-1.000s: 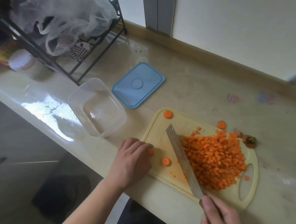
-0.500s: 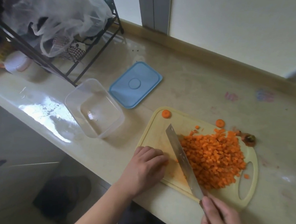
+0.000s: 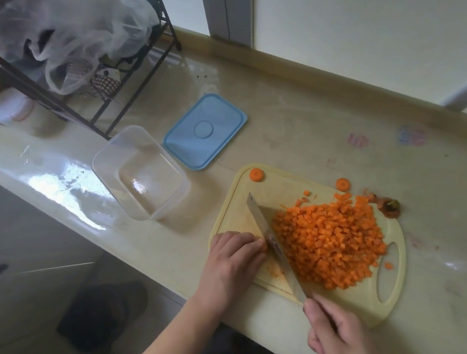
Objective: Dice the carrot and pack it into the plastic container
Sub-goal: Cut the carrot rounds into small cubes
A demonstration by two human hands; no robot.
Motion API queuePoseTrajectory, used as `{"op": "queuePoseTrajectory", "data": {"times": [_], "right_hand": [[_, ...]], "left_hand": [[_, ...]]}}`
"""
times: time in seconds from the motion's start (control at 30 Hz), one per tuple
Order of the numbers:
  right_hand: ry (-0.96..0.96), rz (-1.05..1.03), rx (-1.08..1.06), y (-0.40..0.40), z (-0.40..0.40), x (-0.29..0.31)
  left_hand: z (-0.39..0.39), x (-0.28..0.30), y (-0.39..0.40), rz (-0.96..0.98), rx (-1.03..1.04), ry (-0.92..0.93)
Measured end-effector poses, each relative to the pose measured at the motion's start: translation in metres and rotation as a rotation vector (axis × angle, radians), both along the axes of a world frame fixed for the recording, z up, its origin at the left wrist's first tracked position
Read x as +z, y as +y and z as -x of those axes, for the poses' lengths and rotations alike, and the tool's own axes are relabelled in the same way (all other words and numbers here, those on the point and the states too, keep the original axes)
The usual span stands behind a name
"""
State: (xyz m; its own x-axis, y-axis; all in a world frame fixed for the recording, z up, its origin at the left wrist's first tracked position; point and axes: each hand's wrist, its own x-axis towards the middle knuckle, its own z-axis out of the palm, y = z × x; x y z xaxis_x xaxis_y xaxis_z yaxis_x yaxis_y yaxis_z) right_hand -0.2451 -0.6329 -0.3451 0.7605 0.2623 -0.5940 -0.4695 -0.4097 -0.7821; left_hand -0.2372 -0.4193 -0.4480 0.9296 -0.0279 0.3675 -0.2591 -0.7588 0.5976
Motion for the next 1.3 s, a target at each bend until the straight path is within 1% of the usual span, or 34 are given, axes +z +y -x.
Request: {"op": "queuePoseTrajectory", "data": {"times": [0.13, 0.23, 0.33, 0.57, 0.77, 0.87, 1.03, 1.2, 1.3], "right_hand": [[0.009, -0.015, -0.017, -0.001, 0.003, 0.002], [-0.015, -0.017, -0.019, -0.004, 0.007, 0.005], [-0.047, -0.003, 0.032, -0.006, 0.013, 0.007], [-0.104, 0.11, 0.107, -0.008, 0.009, 0.021], [-0.108, 0.135, 0.126, 0.001, 0.0, 0.013], [-0.124, 0.101, 0.126, 0.008, -0.006, 0.009], [-0.094, -0.005, 0.037, 0.006, 0.0, 0.008], [-0.097, -0.025, 0.053, 0.0, 0.006, 0.012], [-0.062, -0.032, 0.066, -0.001, 0.007, 0.015]], "left_hand": [[0.002, 0.007, 0.003, 0.049, -0.039, -0.01], [0.0, 0.008, 0.003, -0.006, -0.107, -0.042], [-0.003, 0.008, 0.005, -0.03, -0.165, -0.032], [-0.002, 0.011, 0.007, 0.004, -0.187, -0.022], [-0.003, 0.016, 0.008, 0.048, -0.205, 0.002], [-0.003, 0.019, 0.009, 0.014, -0.215, 0.027], [-0.001, 0.021, 0.007, -0.06, -0.178, 0.022], [-0.001, 0.024, 0.006, -0.079, -0.136, 0.037], [-0.002, 0.025, 0.005, -0.071, -0.127, 0.039]]}}
